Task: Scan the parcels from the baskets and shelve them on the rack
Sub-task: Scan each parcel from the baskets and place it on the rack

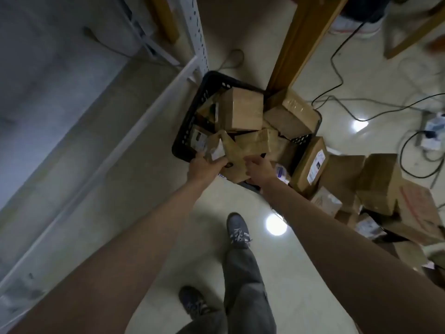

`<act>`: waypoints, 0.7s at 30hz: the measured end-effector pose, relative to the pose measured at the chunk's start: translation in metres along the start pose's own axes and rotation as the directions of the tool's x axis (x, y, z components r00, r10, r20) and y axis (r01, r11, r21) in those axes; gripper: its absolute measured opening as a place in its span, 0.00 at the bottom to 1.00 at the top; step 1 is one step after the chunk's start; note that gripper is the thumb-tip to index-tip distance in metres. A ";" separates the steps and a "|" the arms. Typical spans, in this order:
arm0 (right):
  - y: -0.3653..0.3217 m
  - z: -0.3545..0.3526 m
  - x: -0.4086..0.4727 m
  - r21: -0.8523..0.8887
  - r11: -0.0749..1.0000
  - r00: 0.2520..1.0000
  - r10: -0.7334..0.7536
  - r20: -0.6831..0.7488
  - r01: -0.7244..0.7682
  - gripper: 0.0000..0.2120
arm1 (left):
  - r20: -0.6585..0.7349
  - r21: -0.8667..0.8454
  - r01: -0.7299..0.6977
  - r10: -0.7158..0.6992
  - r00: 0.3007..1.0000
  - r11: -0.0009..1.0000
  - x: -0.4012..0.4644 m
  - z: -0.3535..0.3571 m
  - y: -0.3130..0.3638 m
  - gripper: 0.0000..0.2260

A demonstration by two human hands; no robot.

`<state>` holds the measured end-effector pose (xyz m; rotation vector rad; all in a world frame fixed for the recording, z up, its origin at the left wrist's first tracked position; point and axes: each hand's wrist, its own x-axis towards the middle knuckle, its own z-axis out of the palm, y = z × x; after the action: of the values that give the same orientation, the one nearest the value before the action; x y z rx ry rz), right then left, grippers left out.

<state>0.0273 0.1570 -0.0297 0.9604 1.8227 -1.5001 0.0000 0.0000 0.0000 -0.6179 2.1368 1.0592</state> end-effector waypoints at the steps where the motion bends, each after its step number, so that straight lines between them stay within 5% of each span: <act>1: 0.003 0.002 0.007 0.015 1.000 1.000 0.005 0.011 -0.006 0.18 | -0.006 -0.034 0.035 -0.035 0.999 0.999 0.009 0.005 0.001 0.36; 5: 0.012 0.011 0.020 0.065 0.994 0.994 0.078 0.082 -0.083 0.21 | -0.031 -0.103 0.177 -0.181 0.983 0.979 0.046 0.028 -0.001 0.48; 12: 0.007 0.018 0.013 -0.027 0.999 0.991 0.023 0.130 -0.019 0.23 | -0.131 -0.082 0.170 -0.179 0.975 0.982 0.065 0.051 -0.008 0.36; 17: 0.000 0.013 -0.016 0.074 0.991 0.990 0.106 0.091 -0.113 0.20 | -0.134 -0.157 0.239 -0.261 0.956 0.958 0.026 0.025 -0.013 0.35; 21: -0.023 0.009 -0.054 0.214 0.963 0.982 0.136 0.134 -0.163 0.17 | -0.163 -0.164 0.149 -0.176 0.971 0.975 -0.025 -0.007 -0.008 0.35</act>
<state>0.0394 0.1369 0.0246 1.0659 1.4863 -1.6546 0.0199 -0.0069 0.0176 -0.9754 2.1240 1.1164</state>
